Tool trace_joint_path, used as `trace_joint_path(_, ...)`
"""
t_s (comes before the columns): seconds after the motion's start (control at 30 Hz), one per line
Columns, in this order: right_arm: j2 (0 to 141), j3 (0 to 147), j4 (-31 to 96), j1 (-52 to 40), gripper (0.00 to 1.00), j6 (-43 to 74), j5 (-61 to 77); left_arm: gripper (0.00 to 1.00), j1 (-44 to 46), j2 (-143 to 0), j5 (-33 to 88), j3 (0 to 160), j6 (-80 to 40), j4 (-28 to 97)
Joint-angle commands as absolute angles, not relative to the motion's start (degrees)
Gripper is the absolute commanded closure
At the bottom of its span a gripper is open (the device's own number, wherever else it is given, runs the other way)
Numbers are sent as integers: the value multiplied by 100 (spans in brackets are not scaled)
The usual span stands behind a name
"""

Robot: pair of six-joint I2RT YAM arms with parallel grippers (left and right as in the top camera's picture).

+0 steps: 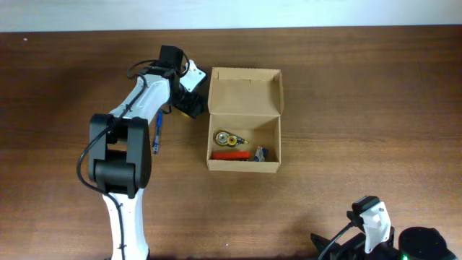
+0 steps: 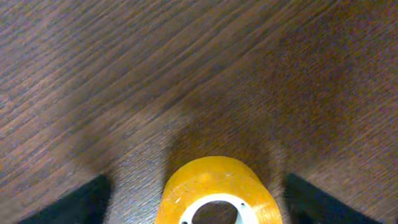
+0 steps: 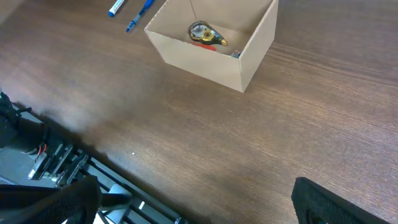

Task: Pack container
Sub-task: 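Lower the left gripper and grasp the clear tape roll, then carry the tape roll into the box and release it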

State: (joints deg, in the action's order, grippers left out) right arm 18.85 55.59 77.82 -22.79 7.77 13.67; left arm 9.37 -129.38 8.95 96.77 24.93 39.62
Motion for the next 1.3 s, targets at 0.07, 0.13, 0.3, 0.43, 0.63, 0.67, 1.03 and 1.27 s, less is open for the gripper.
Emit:
trace_joint_path(0.07, 1872, 5566, 7767, -2241, 1, 823, 1439, 37, 934, -13045, 731, 9738, 2464, 3966)
trace_joint_path(0.13, 1872, 5566, 7767, -2241, 1, 823, 1441, 45, 950, -13045, 631, 9738, 2434, 3972)
trace_joint_path(0.3, 1872, 5566, 7767, -2241, 1, 823, 1441, 54, 950, -13041, 593, 9741, 2161, 3988)
trace_joint_path(0.43, 1872, 5566, 7767, -2241, 1, 823, 1439, 54, 947, -12925, 598, 9848, 1863, 4053)
trace_joint_path(0.63, 1872, 5566, 7767, -2241, 1, 823, 1441, 57, 950, -12254, 613, 10431, 1820, 4427)
trace_joint_path(0.67, 1872, 5566, 7767, -2241, 1, 823, 1441, 57, 950, -12105, 613, 10475, 1822, 4438)
trace_joint_path(1.03, 1872, 5566, 7769, -2241, 1, 823, 1441, 57, 1533, -10503, 740, 10490, 1942, 5400)
trace_joint_path(1.27, 1872, 5566, 7767, -2241, 1, 823, 1441, 57, 2565, -10444, 1031, 10409, 2182, 5723)
